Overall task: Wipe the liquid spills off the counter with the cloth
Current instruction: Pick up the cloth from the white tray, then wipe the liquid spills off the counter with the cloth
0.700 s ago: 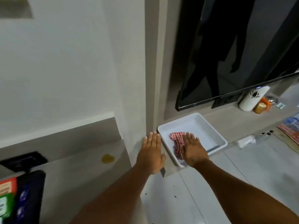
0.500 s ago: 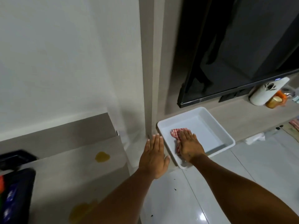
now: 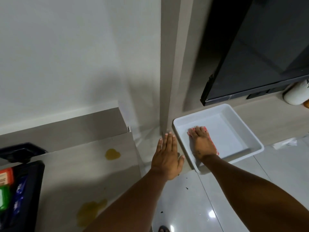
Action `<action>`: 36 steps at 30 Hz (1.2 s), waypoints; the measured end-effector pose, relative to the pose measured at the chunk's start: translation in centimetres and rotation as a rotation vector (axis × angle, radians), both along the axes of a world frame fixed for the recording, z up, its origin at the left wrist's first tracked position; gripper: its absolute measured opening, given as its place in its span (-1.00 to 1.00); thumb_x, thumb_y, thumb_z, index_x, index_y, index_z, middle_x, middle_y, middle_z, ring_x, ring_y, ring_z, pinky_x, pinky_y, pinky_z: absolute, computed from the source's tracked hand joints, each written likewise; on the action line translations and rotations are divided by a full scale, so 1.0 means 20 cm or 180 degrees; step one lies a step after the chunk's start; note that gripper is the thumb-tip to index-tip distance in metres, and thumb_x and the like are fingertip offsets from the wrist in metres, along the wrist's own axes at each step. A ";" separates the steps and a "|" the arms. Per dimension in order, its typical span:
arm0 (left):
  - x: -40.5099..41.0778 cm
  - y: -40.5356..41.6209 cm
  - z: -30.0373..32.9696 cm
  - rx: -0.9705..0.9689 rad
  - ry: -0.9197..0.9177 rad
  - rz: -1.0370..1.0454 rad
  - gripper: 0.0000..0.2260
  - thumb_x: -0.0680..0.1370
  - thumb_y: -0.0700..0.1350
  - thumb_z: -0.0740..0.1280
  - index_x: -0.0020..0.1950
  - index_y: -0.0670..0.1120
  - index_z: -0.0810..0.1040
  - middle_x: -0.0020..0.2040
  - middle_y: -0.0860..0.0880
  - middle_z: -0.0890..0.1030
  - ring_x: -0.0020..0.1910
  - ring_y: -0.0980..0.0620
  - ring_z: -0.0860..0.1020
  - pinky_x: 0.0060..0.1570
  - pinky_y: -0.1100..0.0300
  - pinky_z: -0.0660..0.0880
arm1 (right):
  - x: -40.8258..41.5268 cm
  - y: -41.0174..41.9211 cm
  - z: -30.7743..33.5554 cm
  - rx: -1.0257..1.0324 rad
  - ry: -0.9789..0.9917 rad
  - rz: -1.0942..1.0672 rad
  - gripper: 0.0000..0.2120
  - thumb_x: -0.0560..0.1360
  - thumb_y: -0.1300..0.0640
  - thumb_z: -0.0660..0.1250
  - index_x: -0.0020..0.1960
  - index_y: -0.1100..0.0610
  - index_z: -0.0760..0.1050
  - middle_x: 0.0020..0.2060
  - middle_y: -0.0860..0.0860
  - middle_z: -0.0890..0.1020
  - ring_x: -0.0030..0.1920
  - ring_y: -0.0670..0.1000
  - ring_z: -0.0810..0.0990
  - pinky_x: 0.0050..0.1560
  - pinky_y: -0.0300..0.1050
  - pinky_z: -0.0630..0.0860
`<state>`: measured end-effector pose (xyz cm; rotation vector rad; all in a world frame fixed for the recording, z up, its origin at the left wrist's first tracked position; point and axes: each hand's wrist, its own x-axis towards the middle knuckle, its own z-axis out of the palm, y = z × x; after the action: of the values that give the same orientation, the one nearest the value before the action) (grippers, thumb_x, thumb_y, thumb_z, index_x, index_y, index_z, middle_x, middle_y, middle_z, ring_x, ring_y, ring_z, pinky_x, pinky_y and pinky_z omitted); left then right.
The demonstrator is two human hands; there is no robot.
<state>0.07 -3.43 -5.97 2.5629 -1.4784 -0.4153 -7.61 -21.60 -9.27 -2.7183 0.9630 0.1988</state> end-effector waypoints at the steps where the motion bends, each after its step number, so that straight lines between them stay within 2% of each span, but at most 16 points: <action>1: 0.01 0.02 0.01 -0.0015 -0.0014 0.0012 -0.28 0.70 0.17 0.03 0.66 -0.22 -0.21 0.69 -0.21 -0.22 0.67 -0.14 -0.25 0.61 -0.02 -0.33 | -0.01 0.00 0.01 0.0036 -0.0069 0.0002 -0.24 0.55 0.11 0.35 0.61 0.00 0.01 0.64 0.02 -0.03 0.63 0.14 -0.17 0.57 -0.02 -0.22; 4: 0.02 0.09 0.05 -0.0103 -0.0001 0.0028 -0.27 0.70 0.16 0.05 0.66 -0.22 -0.21 0.69 -0.21 -0.20 0.67 -0.13 -0.25 0.61 -0.02 -0.32 | -0.03 0.01 0.07 0.0252 -0.0308 -0.0186 -0.18 0.51 0.18 0.41 0.61 -0.01 0.03 0.64 0.00 -0.04 0.63 0.11 -0.17 0.56 -0.03 -0.22; 8: 0.02 0.24 0.13 -0.0240 0.0035 0.0064 -0.27 0.70 0.15 0.09 0.67 -0.23 -0.16 0.70 -0.21 -0.15 0.68 -0.13 -0.21 0.63 -0.03 -0.28 | -0.04 0.10 0.23 0.0160 -0.0733 -0.0323 -0.18 0.50 0.32 0.42 0.60 -0.05 0.10 0.64 -0.05 0.01 0.64 0.06 -0.13 0.62 0.07 -0.07; 11: -0.02 0.43 0.19 -0.0195 -0.0111 0.0073 -0.27 0.70 0.16 0.07 0.67 -0.24 -0.15 0.70 -0.22 -0.14 0.68 -0.14 -0.20 0.63 -0.01 -0.31 | -0.05 0.35 0.37 -0.0051 -0.1042 -0.0116 -0.15 0.48 0.40 0.42 0.60 -0.04 0.10 0.64 -0.05 0.01 0.64 0.05 -0.13 0.59 -0.01 -0.07; 14: -0.08 0.68 0.21 -0.0205 -0.0219 0.0142 -0.26 0.69 0.16 0.07 0.67 -0.24 -0.15 0.70 -0.23 -0.13 0.68 -0.16 -0.18 0.56 0.00 -0.42 | -0.10 0.71 0.46 -0.0144 -0.1303 0.0161 -0.12 0.42 0.42 0.47 0.59 0.02 0.15 0.63 0.04 0.09 0.63 0.12 -0.08 0.56 -0.06 -0.06; 17: -0.14 1.01 0.20 -0.0101 -0.0289 0.0246 -0.26 0.68 0.18 0.03 0.67 -0.24 -0.15 0.69 -0.24 -0.11 0.68 -0.19 -0.17 0.59 -0.04 -0.36 | -0.20 1.17 0.46 0.0052 -0.1245 0.0390 0.04 0.21 0.40 0.61 0.58 0.13 0.21 0.60 0.14 0.16 0.62 0.21 -0.02 0.61 0.12 0.04; 18: -0.17 1.14 0.19 -0.0066 -0.0284 0.0347 -0.26 0.68 0.20 0.01 0.67 -0.25 -0.14 0.69 -0.25 -0.09 0.68 -0.20 -0.16 0.61 -0.06 -0.33 | -0.23 1.33 0.44 0.0196 -0.1212 0.0436 0.01 0.23 0.40 0.59 0.57 0.14 0.21 0.60 0.15 0.15 0.62 0.22 -0.03 0.61 0.18 0.11; 21: -0.22 1.53 0.16 0.0098 -0.0166 0.0656 -0.23 0.64 0.26 -0.09 0.67 -0.24 -0.15 0.70 -0.24 -0.11 0.68 -0.18 -0.17 0.64 -0.10 -0.23 | -0.32 1.75 0.37 0.0534 -0.1096 0.0487 -0.04 0.31 0.41 0.53 0.59 0.12 0.17 0.61 0.13 0.11 0.62 0.19 -0.08 0.58 0.18 0.19; 24: -0.26 1.91 0.08 0.0188 -0.0013 0.0723 -0.15 0.56 0.34 -0.27 0.66 -0.22 -0.20 0.69 -0.23 -0.18 0.67 -0.17 -0.24 0.63 -0.09 -0.27 | -0.40 2.04 0.29 0.0888 -0.1191 0.0280 -0.06 0.31 0.45 0.50 0.58 0.09 0.20 0.61 0.09 0.10 0.62 0.16 -0.06 0.58 0.19 0.18; 28: -0.31 2.31 -0.07 0.0474 0.0049 0.0684 -0.14 0.55 0.38 -0.29 0.65 -0.20 -0.28 0.68 -0.21 -0.26 0.65 -0.13 -0.32 0.62 -0.06 -0.32 | -0.51 2.22 0.19 0.1029 -0.0832 -0.0062 0.00 0.35 0.29 0.56 0.61 0.02 0.07 0.59 -0.09 -0.03 0.60 0.02 -0.16 0.60 0.10 0.12; 30: -0.32 2.44 -0.11 0.0539 -0.0088 0.0593 -0.16 0.59 0.37 -0.23 0.65 -0.20 -0.24 0.68 -0.20 -0.23 0.65 -0.14 -0.30 0.60 -0.05 -0.31 | -0.54 2.27 0.17 0.0948 -0.0859 -0.0149 -0.19 0.49 0.26 0.44 0.61 0.05 0.09 0.62 -0.01 0.08 0.59 -0.01 -0.13 0.59 0.15 0.17; 32: -0.30 2.50 -0.12 0.0462 -0.0214 0.0534 -0.18 0.62 0.36 -0.14 0.67 -0.21 -0.14 0.69 -0.20 -0.13 0.67 -0.16 -0.21 0.60 -0.08 -0.23 | -0.54 2.30 0.16 0.0655 -0.0973 -0.0132 -0.46 0.64 0.12 0.23 0.59 0.07 0.18 0.60 0.09 0.20 0.61 0.08 -0.01 0.61 0.15 0.11; 34: -0.29 2.53 -0.13 0.0482 -0.0216 0.0525 -0.17 0.63 0.37 -0.12 0.67 -0.21 -0.15 0.69 -0.19 -0.14 0.67 -0.15 -0.21 0.61 -0.11 -0.18 | -0.52 2.29 0.16 0.0500 -0.0829 -0.0157 -0.52 0.69 -0.04 0.04 0.59 0.02 0.18 0.61 0.10 0.18 0.63 0.16 0.02 0.62 0.10 -0.06; 36: -0.28 2.54 -0.15 0.0493 -0.0201 0.0534 -0.15 0.62 0.40 -0.15 0.67 -0.20 -0.19 0.69 -0.18 -0.17 0.67 -0.13 -0.24 0.62 -0.11 -0.17 | -0.49 2.26 0.15 0.0450 -0.0733 -0.0196 -0.50 0.68 -0.11 -0.07 0.59 -0.01 0.17 0.61 0.09 0.16 0.63 0.18 0.01 0.61 0.11 -0.09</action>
<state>-5.54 47.37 -8.87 2.8188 -1.2831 -0.4456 -17.32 23.60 -6.30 -2.5120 0.9267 -0.0553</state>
